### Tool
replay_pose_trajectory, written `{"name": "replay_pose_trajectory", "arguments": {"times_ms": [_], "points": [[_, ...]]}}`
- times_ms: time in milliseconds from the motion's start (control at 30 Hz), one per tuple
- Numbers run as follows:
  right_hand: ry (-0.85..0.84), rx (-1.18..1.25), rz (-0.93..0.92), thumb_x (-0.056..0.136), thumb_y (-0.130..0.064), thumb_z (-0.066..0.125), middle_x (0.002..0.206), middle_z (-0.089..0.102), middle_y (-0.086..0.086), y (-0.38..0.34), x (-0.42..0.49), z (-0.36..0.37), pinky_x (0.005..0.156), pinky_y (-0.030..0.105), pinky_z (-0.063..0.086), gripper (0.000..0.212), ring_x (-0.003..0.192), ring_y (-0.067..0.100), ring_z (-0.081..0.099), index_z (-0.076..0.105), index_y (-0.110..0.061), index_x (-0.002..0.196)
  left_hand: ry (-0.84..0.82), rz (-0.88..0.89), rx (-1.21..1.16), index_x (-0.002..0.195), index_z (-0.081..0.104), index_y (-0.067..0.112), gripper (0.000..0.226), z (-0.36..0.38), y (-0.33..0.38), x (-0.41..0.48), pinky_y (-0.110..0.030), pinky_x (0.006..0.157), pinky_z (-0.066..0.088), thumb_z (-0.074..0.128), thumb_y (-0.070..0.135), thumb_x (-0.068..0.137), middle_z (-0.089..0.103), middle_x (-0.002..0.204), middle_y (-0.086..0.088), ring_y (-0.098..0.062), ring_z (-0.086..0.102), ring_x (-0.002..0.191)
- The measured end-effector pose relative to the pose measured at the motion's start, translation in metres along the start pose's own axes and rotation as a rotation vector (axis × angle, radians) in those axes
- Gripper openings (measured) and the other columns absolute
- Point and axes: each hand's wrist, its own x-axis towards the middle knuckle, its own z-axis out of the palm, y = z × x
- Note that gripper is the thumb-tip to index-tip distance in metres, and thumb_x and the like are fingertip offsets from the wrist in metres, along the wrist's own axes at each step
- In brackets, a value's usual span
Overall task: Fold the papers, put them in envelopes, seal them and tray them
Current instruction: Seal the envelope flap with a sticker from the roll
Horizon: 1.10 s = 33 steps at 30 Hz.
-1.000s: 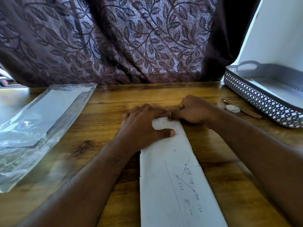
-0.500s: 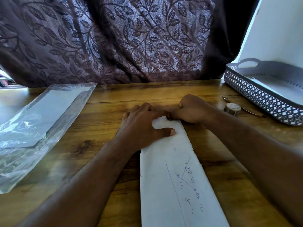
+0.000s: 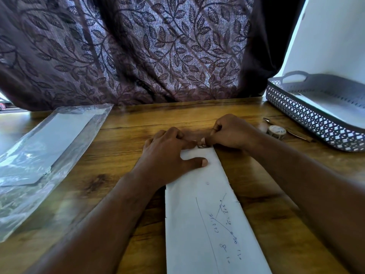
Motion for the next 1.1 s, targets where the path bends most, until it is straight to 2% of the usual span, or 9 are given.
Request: {"name": "replay_pose_trajectory", "arguments": {"times_ms": [167, 300, 533, 600, 667, 733, 800, 900, 1100], "points": [[0.004, 0.076, 0.024, 0.071, -0.036, 0.089, 0.095, 0.075, 0.01, 0.005, 0.002, -0.004, 0.068, 0.032, 0.048, 0.038, 0.093, 0.026, 0.069, 0.075, -0.007, 0.091, -0.013, 0.034, 0.098, 0.136, 0.049, 0.044, 0.07, -0.002, 0.004, -0.004, -0.045, 0.104, 0.034, 0.031, 0.083, 0.08, 0.042, 0.133, 0.012, -0.016, 0.036, 0.129], [0.005, 0.098, 0.031, 0.072, -0.034, 0.089, 0.091, 0.074, 0.008, 0.006, 0.003, -0.004, 0.067, 0.031, 0.049, 0.034, 0.09, 0.024, 0.068, 0.075, -0.009, 0.089, -0.035, 0.057, 0.142, 0.147, 0.029, 0.052, 0.072, -0.003, 0.004, -0.006, -0.046, 0.104, 0.037, 0.026, 0.081, 0.081, 0.039, 0.136, 0.009, -0.018, 0.036, 0.129], [0.019, 0.073, 0.019, 0.073, -0.036, 0.088, 0.09, 0.073, 0.004, 0.008, 0.004, -0.003, 0.074, 0.034, 0.055, 0.032, 0.088, 0.019, 0.068, 0.074, -0.012, 0.089, -0.068, 0.05, 0.156, 0.139, 0.049, 0.05, 0.071, -0.01, 0.007, -0.007, -0.045, 0.104, 0.039, 0.027, 0.081, 0.08, 0.042, 0.133, 0.009, -0.017, 0.037, 0.127], [0.022, 0.071, 0.017, 0.073, -0.037, 0.088, 0.089, 0.073, 0.004, 0.007, 0.004, -0.004, 0.071, 0.032, 0.053, 0.034, 0.087, 0.019, 0.068, 0.073, -0.011, 0.089, -0.099, 0.088, 0.18, 0.14, 0.047, 0.049, 0.065, -0.013, 0.007, -0.007, -0.044, 0.107, 0.04, 0.029, 0.077, 0.085, 0.04, 0.142, 0.008, -0.017, 0.036, 0.131], [0.02, 0.078, 0.017, 0.072, -0.037, 0.089, 0.088, 0.073, 0.004, 0.008, 0.004, -0.005, 0.068, 0.031, 0.052, 0.035, 0.086, 0.02, 0.068, 0.073, -0.011, 0.089, -0.147, 0.14, 0.212, 0.144, 0.043, 0.048, 0.057, -0.015, 0.008, -0.007, -0.043, 0.114, 0.034, 0.031, 0.069, 0.093, 0.027, 0.158, 0.012, -0.016, 0.027, 0.143], [0.014, 0.077, 0.015, 0.072, -0.038, 0.089, 0.087, 0.072, 0.004, 0.008, 0.003, -0.006, 0.065, 0.029, 0.049, 0.035, 0.086, 0.02, 0.067, 0.073, -0.011, 0.09, -0.184, 0.176, 0.261, 0.147, 0.037, 0.047, 0.053, -0.017, 0.009, -0.007, -0.048, 0.123, 0.018, 0.03, 0.064, 0.097, 0.013, 0.164, 0.017, -0.011, 0.01, 0.151], [0.001, 0.07, -0.002, 0.074, -0.037, 0.087, 0.088, 0.071, 0.004, 0.009, 0.002, -0.006, 0.064, 0.028, 0.047, 0.034, 0.084, 0.018, 0.065, 0.073, -0.011, 0.092, -0.206, 0.213, 0.331, 0.151, 0.031, 0.044, 0.054, -0.017, 0.01, -0.006, -0.053, 0.124, 0.002, 0.026, 0.061, 0.1, 0.011, 0.165, 0.02, -0.008, -0.001, 0.152], [-0.046, 0.076, -0.037, 0.077, -0.032, 0.087, 0.087, 0.069, 0.001, 0.01, -0.003, -0.011, 0.059, 0.025, 0.043, 0.03, 0.077, 0.012, 0.059, 0.073, -0.011, 0.093, -0.211, 0.23, 0.356, 0.152, 0.029, 0.042, 0.054, -0.017, 0.008, -0.005, -0.051, 0.123, -0.007, 0.024, 0.059, 0.101, 0.014, 0.163, 0.024, -0.004, -0.001, 0.152], [-0.126, 0.113, -0.05, 0.075, -0.025, 0.088, 0.088, 0.065, -0.003, 0.01, -0.006, -0.018, 0.06, 0.025, 0.038, 0.026, 0.08, 0.009, 0.056, 0.072, -0.015, 0.093, -0.177, 0.225, 0.303, 0.149, 0.034, 0.048, 0.052, -0.02, 0.006, -0.007, -0.045, 0.122, 0.015, 0.028, 0.062, 0.099, 0.025, 0.16, 0.025, -0.005, 0.019, 0.148]]}}
